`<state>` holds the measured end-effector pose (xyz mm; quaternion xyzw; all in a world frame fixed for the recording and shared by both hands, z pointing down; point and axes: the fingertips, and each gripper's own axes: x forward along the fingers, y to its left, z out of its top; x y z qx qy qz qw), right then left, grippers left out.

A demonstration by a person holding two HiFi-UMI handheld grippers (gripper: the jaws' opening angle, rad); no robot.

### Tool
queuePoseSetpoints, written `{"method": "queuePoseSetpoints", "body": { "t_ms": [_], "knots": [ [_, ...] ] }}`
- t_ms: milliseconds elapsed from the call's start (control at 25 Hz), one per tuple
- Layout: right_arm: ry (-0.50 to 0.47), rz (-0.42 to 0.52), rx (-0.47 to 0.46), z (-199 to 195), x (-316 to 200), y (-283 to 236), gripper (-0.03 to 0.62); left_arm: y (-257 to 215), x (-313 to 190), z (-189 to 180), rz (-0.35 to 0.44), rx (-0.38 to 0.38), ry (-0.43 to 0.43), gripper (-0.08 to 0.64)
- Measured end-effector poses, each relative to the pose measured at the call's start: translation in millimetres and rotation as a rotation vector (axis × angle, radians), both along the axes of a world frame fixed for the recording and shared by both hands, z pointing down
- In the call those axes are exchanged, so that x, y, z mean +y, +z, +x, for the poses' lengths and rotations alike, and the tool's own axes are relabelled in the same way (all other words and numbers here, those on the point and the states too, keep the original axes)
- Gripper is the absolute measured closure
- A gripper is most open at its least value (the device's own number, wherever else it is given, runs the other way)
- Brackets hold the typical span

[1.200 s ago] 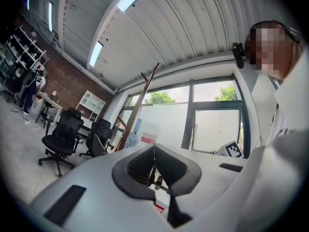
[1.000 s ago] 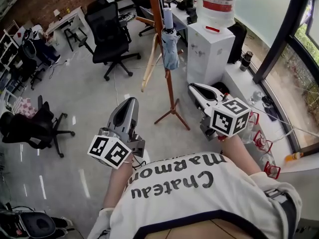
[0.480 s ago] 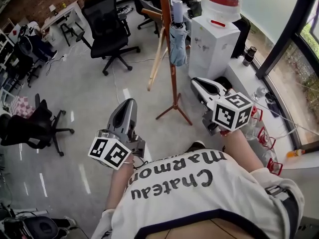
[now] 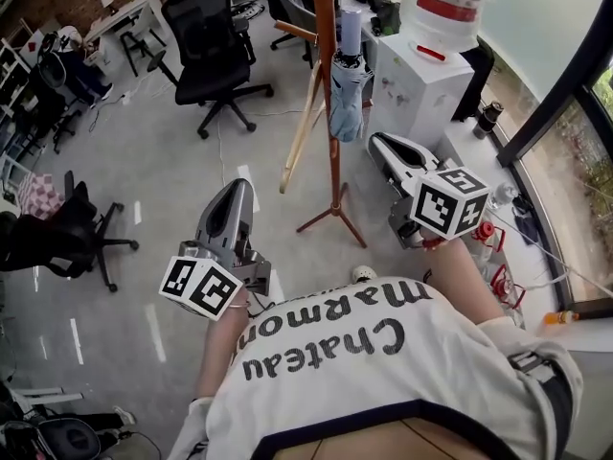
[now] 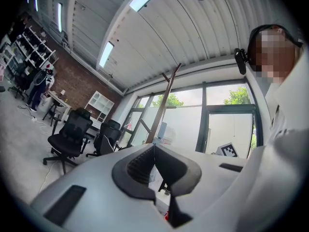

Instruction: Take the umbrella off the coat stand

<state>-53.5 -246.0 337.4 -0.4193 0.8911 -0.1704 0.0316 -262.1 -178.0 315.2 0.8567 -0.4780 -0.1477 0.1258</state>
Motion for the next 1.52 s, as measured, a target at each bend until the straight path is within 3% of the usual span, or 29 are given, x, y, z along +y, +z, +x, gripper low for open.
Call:
{"method": "queuePoseSetpoints", "body": {
  "t_ms": [240, 360, 520, 960, 1520],
  "knots": [
    [-0.065, 0.033, -0.135, 6, -48, -35, 0.549, -10, -38, 2, 0.022, 0.003, -0.058, 0.535],
    [-0.063, 0.094, -0.109, 13, -71, -51, 0.541, -12, -56, 8, 0.026, 0.003, -0.074, 0.535],
    [-0.109, 0.149, -0.081, 10, -93, -64, 0.43, -12, -73, 6, 0.03, 0.006, -0.111, 0.535],
    [-0.226, 0.239, -0.124, 5, -135, -92, 0.43, -11, -106, 12, 0.022, -0.009, -0.186, 0.535],
    [-0.413, 0.285, -0.087, -14, -164, -94, 0.426, -5, -149, 35, 0.008, -0.026, -0.236, 0.535]
  ]
}}
